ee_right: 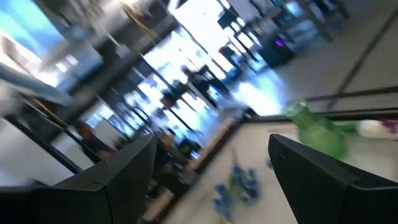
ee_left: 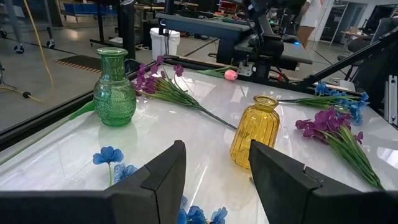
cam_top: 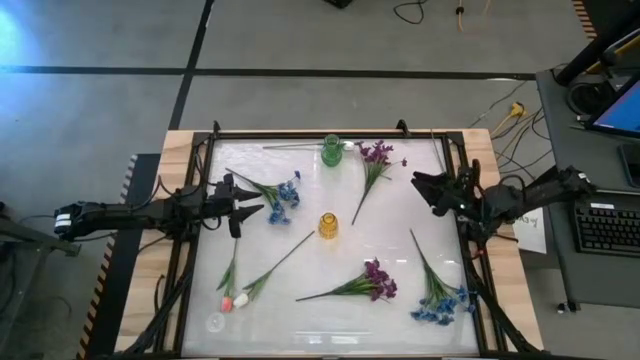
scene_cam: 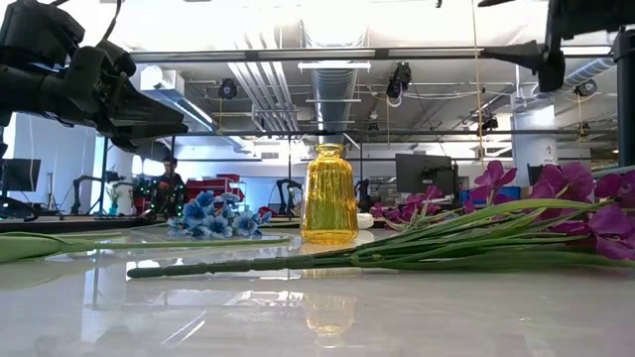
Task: Sort flowers into vase by color
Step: Put the bottom blue flowers into the green vase
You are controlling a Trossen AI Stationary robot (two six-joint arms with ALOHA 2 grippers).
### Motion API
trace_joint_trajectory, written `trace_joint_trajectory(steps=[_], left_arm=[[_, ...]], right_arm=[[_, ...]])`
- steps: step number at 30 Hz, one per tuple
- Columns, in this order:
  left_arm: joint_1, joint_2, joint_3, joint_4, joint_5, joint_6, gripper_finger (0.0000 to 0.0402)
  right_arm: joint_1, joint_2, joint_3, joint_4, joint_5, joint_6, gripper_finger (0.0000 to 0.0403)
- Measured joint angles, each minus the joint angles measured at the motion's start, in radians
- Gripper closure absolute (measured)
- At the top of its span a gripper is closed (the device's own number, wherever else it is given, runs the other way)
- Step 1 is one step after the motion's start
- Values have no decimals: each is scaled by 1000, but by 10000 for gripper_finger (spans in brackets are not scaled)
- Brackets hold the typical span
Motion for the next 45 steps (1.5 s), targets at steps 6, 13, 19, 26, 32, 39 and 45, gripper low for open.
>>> trace_joint_trajectory(steps=[6,13,19,26,32,39,45], left_arm=[[0,0,0,0,0,0,238],[0,0,0,0,0,0,238],[0,0,0,6,0,2,238],[0,-1,0,285,-19,-719,238],[0,0,0,439,-80,-931,238],[0,4,0,457,-133,-946,238],[1,11,0,453,-134,-941,238]], right_arm=[[0,112,217,-544,-12,270,99],[0,208,334,-777,-80,432,99],[0,243,372,-858,-199,572,99],[0,290,374,-861,-426,717,99],[0,368,374,-868,-649,739,113],[0,481,374,-1153,-980,885,158],[0,582,372,-1256,-1058,785,185]])
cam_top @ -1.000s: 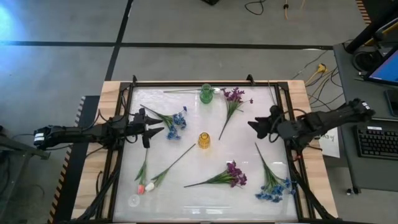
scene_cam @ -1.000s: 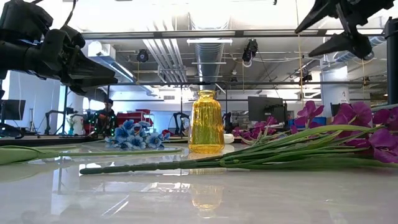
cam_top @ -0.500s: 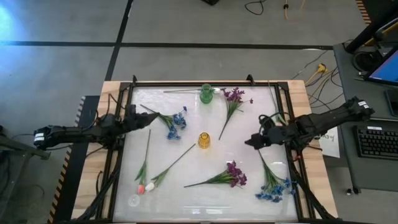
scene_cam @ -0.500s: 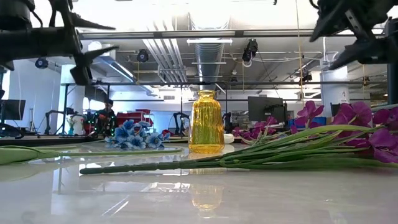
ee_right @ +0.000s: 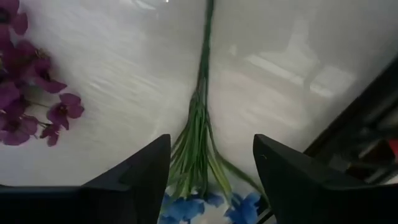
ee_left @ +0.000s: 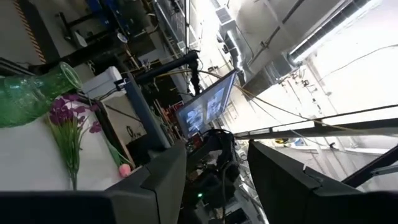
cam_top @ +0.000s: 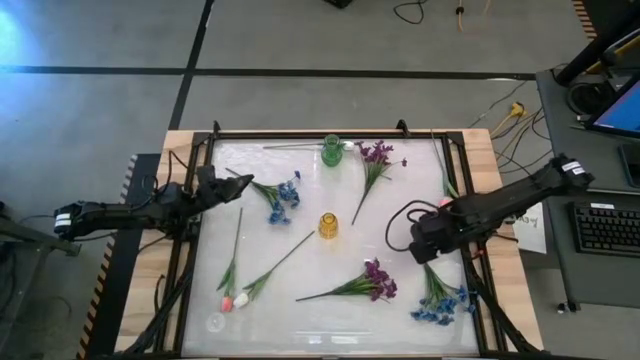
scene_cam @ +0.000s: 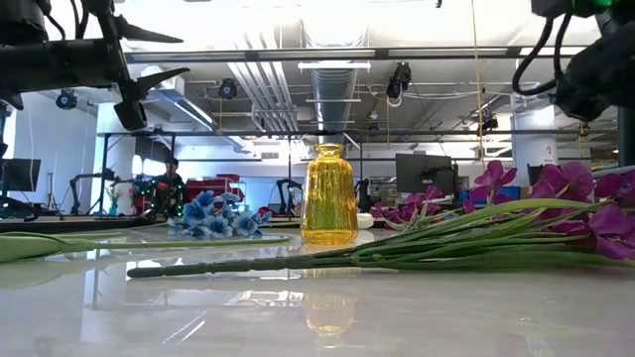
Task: Sort flowers into vase by color
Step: Put the bottom blue flowers into the green vase
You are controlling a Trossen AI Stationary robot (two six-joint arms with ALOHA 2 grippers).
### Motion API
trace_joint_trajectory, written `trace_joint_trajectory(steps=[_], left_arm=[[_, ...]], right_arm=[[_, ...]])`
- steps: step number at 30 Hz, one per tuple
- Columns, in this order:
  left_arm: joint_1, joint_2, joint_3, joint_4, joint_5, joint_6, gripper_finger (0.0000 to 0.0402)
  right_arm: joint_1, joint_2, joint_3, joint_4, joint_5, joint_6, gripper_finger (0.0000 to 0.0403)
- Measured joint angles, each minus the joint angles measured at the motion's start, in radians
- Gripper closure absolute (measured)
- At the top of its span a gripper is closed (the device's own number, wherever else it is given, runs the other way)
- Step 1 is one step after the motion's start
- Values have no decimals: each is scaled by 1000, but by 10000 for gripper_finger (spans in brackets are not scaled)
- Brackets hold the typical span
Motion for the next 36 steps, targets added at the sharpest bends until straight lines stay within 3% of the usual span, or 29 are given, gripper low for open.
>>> trace_joint_trajectory(steps=[11,13,16,20,23,26,29,36], left_arm=[[-1,5,5,59,2,-27,239],[-23,27,67,35,44,-20,246],[-85,89,260,-178,104,59,264],[-151,226,577,-818,96,152,291],[-175,339,757,-1156,49,193,303],[-182,430,871,-1254,38,269,311],[-184,496,943,-1250,38,351,314],[-185,599,1000,-1246,35,411,315]], right_arm=[[0,136,0,66,20,-125,211],[0,144,0,75,26,-129,214],[-6,150,-5,78,56,-131,219],[-49,166,-44,125,123,-168,231],[-94,189,-88,195,132,-203,245],[-130,219,-122,241,132,-231,264],[-153,240,-141,271,126,-255,286],[-201,281,-166,328,110,-366,348]])
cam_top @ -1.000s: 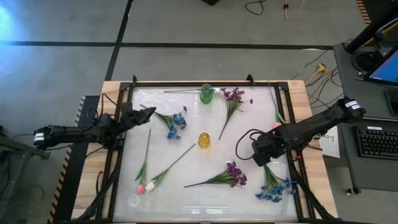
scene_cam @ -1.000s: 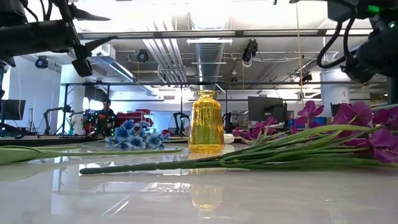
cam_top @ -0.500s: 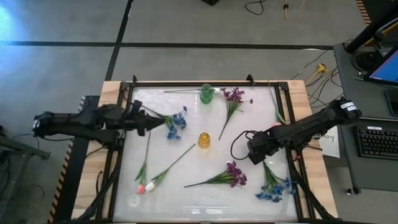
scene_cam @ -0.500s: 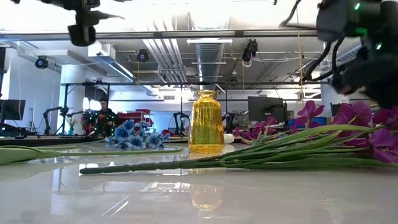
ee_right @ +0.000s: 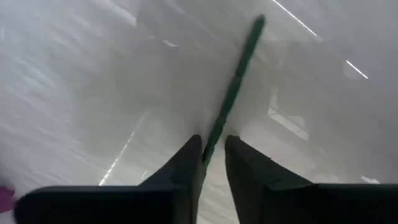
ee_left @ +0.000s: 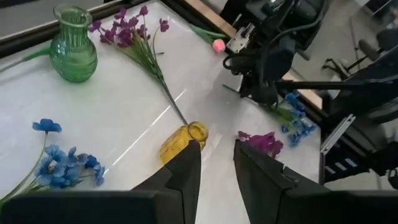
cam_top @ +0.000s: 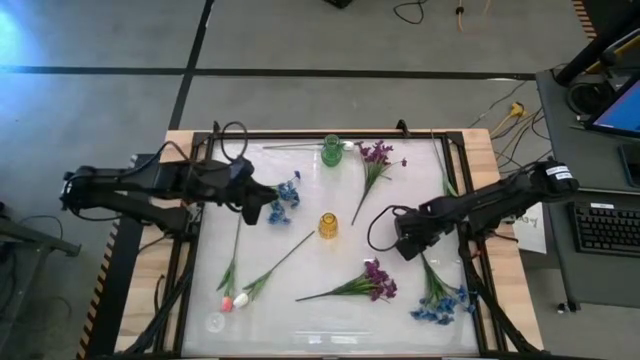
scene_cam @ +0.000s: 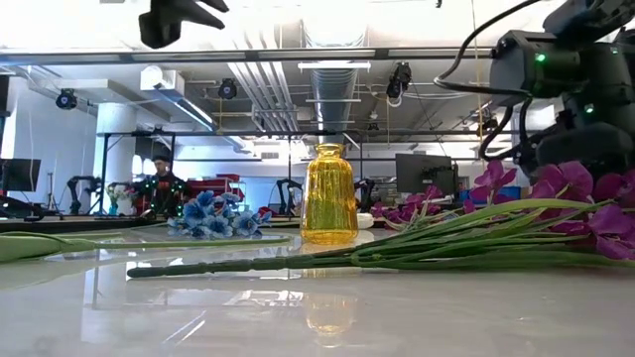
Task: Sort flowers into vase by color
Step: Put the bottom blue flowers into the green vase
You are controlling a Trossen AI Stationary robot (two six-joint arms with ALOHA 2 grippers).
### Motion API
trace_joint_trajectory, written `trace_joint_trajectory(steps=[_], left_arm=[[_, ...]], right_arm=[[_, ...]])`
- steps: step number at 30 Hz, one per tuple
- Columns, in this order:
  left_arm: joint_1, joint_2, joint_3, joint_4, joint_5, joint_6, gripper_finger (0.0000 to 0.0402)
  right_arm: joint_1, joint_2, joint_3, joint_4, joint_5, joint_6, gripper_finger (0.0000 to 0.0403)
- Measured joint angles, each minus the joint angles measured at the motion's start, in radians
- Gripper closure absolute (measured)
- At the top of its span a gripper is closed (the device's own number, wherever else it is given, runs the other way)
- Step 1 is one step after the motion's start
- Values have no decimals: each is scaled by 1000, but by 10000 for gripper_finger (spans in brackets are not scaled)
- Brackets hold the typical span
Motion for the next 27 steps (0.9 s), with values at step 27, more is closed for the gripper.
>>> trace_joint_trajectory(steps=[27], left_arm=[[-32,24,-16,5,-21,-35,316]], right_arm=[[20,216,633,-107,150,-1067,390]])
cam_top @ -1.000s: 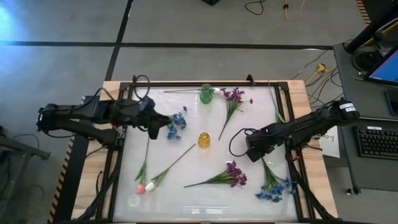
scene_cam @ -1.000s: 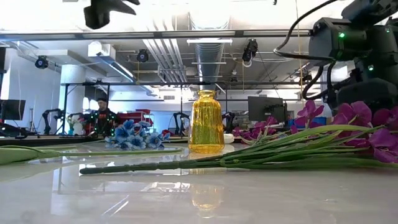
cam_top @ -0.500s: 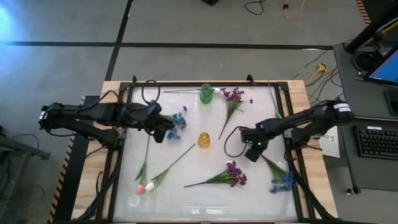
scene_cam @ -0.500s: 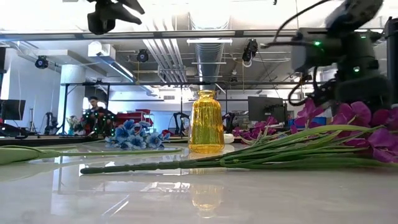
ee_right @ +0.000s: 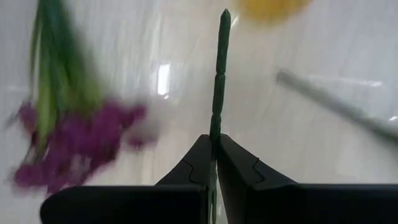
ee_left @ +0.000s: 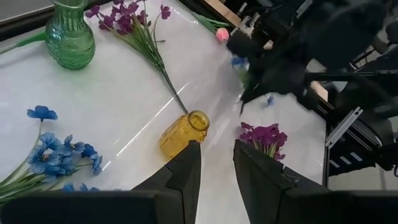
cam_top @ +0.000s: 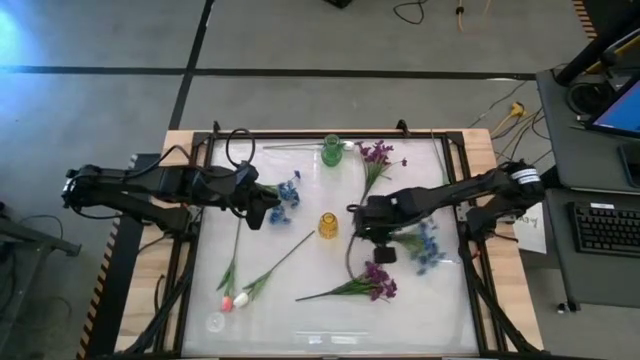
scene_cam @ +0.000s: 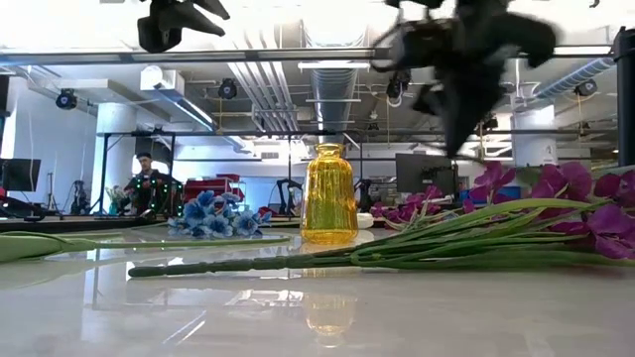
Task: Sort flowers into vase by color
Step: Put the bottom blue flowers into the green vase
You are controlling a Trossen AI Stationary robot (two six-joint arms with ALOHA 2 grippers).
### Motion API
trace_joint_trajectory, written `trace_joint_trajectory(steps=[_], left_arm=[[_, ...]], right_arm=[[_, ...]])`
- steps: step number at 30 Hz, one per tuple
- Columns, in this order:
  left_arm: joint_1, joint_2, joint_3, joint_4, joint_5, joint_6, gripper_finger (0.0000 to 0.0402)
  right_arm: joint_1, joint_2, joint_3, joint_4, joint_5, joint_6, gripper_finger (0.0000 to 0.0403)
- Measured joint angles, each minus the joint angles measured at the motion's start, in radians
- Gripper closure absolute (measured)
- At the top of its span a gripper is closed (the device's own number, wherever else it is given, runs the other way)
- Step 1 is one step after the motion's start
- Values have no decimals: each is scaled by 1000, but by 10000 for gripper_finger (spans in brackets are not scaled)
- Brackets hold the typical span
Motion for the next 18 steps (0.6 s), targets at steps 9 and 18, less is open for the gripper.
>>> trace_joint_trajectory(steps=[9,18], left_arm=[[-22,-3,-2,1,6,-18,316],[-33,-4,-3,-2,7,12,316]], right_arm=[[43,199,144,-166,13,-487,390],[47,233,154,-236,-6,-530,355]])
